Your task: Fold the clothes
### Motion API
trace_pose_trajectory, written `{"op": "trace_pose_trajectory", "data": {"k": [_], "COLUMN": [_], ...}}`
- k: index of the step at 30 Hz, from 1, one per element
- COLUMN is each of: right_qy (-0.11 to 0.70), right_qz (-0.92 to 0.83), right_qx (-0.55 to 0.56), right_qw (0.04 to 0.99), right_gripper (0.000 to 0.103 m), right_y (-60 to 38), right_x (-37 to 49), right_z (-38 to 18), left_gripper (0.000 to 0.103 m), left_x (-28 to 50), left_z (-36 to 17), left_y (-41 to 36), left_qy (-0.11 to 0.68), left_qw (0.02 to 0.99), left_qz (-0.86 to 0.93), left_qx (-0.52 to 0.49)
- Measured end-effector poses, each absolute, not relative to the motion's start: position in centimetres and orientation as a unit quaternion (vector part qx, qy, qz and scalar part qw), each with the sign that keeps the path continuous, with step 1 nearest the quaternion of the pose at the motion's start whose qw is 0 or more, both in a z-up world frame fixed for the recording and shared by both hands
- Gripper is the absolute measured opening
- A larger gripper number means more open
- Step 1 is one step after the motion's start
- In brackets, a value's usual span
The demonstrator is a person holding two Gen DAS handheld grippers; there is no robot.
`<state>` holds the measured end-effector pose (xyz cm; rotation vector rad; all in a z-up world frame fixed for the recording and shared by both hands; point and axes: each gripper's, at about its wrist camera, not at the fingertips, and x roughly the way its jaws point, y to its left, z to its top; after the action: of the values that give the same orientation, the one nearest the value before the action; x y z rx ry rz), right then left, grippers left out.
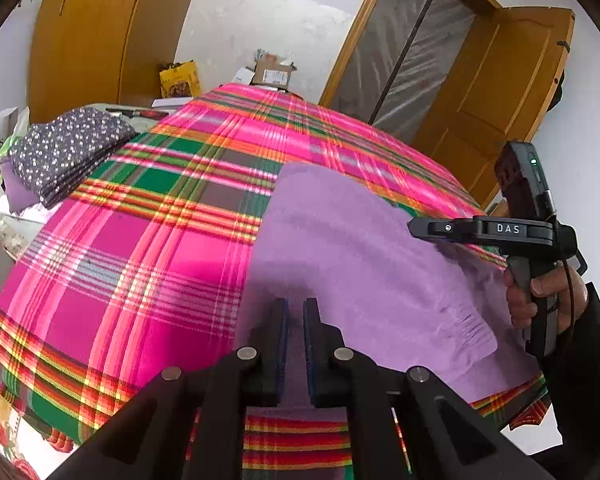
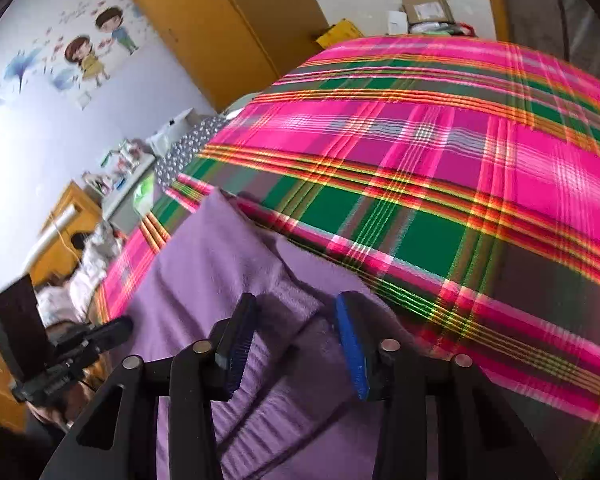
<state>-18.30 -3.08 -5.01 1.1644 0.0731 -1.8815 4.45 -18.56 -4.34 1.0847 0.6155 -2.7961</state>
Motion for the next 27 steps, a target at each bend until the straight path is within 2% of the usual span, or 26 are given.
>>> {"op": "trace_pose_trajectory", "data": {"k": [3, 6, 12, 15, 18, 27], "right_qy": [0.024, 0.006, 0.007, 0.017, 0.032, 0.087], "right_qz": [-0.765, -0.769, -0.774, -0.779, -0.802, -0.766], "right_qx": [0.460, 0.458, 0.456, 0.453, 0.424, 0.396], "right_qw": [0.450, 0.445, 0.439, 0.432, 0.420, 0.499], "right_gripper": [0.016, 0.013, 0.013, 0.019, 0.020, 0.019], "right_y": [-2.4, -1.2, -1.0, -1.6, -1.5, -4.8], "right_x": [-17.9, -18.0, -17.9, -17.8, -16.7, -11.3], "right_z": [-4.8, -4.8, -4.8, -4.2, -2.8, -2.4], "left_gripper": [0.007, 0.007, 0.007, 0.007, 0.007, 0.007], "left_x": [4.7, 4.9, 5.7, 5.8, 5.7, 4.4], "left_z": [-4.4, -4.5, -4.4, -4.1, -3.8, -4.1], "left_y": [-18.5, -18.4, -18.3, -18.2, -17.5, -14.4], "left_qy": [0.201, 0.201, 0.200, 0.200, 0.198, 0.180], "left_qw": [0.038, 0.034, 0.031, 0.034, 0.023, -0.030], "left_qz": [-0.914, -0.914, -0.915, -0.914, -0.916, -0.915], "left_qx": [0.352, 0.351, 0.349, 0.352, 0.348, 0.360]}}
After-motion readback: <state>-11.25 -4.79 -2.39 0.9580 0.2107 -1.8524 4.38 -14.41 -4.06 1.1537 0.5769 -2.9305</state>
